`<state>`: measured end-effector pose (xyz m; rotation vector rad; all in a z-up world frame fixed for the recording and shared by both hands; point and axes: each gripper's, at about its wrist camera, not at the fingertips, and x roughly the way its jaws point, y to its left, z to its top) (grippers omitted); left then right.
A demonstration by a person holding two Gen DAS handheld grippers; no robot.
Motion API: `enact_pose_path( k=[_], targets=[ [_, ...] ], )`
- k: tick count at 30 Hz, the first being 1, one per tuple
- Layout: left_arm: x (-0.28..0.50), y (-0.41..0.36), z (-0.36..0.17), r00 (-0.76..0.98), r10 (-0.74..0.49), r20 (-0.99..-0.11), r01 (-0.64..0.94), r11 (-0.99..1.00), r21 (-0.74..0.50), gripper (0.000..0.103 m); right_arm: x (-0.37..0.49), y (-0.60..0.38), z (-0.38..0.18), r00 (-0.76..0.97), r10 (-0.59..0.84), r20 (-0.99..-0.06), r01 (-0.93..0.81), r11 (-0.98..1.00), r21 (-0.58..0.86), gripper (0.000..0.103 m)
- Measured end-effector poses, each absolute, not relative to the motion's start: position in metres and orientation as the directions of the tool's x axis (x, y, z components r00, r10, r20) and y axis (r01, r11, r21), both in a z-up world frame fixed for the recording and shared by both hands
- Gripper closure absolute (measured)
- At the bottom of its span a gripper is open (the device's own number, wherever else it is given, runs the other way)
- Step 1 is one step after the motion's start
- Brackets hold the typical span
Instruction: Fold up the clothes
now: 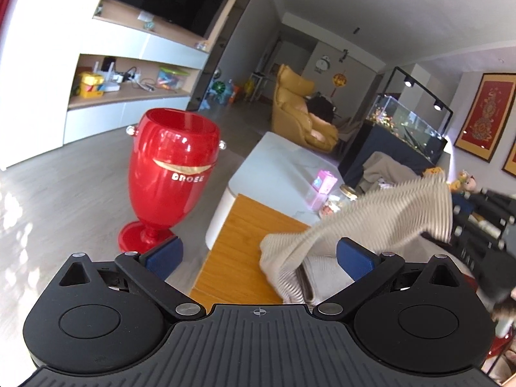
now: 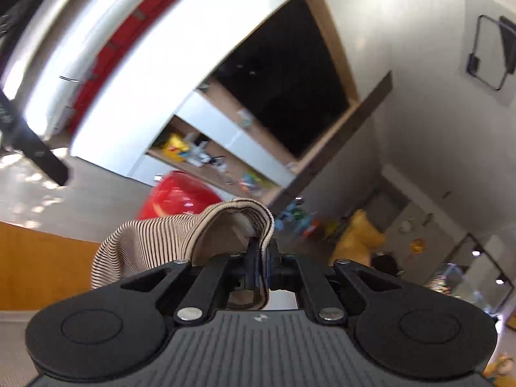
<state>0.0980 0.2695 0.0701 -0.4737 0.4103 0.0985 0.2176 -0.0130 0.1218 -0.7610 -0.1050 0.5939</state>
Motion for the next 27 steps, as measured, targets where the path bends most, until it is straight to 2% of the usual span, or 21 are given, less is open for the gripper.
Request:
enact_pose_path(
  k=[1,4,11,12,14,16,22,26,27],
  targets=[
    [0.102,0.265,0.068,0.912,-0.021,-0.41,-0.172,0.887,-0.428,0.0,0.229,-0.025,0.127,0.857,0.506,-0.1,-0.428,0.588,-0.686,0.099],
    [0.118,0.247,0.061,0.9,-0.078,-0.428,-0.125,0.896,-0.427,0.0,0.254,-0.057,0.123,0.892,0.435,-0.125,-0.392,0.605,-0.693,0.099],
    [0.153,0.19,0.04,0.845,-0.222,-0.486,0.035,0.931,-0.364,0.0,0.269,-0.118,0.064,0.88,0.331,-0.34,-0.475,0.616,-0.628,0.094],
    [0.158,0.182,0.037,0.836,-0.238,-0.495,0.059,0.935,-0.351,0.0,0.269,-0.125,0.057,0.874,0.319,-0.366,-0.485,0.624,-0.613,0.093],
    [0.165,0.169,0.031,0.822,-0.262,-0.505,0.1,0.94,-0.326,0.0,0.269,-0.138,0.043,0.859,0.295,-0.418,-0.503,0.639,-0.582,0.079],
    [0.174,0.157,0.024,0.809,-0.286,-0.513,0.134,0.94,-0.313,0.0,0.27,-0.152,0.032,0.84,0.278,-0.466,-0.519,0.665,-0.538,0.072],
    [0.188,0.126,-0.008,0.751,-0.339,-0.566,0.184,0.932,-0.313,0.0,0.295,-0.199,0.054,0.749,0.394,-0.533,-0.502,0.862,-0.07,0.06],
    [0.181,0.11,-0.024,0.741,-0.306,-0.598,0.197,0.95,-0.242,0.0,0.328,-0.209,0.048,0.665,0.498,-0.557,-0.445,0.863,0.241,0.059],
    [0.179,0.109,-0.024,0.746,-0.303,-0.592,0.2,0.951,-0.235,0.0,0.336,-0.205,0.04,0.638,0.513,-0.574,-0.435,0.855,0.281,0.059]
  ],
)
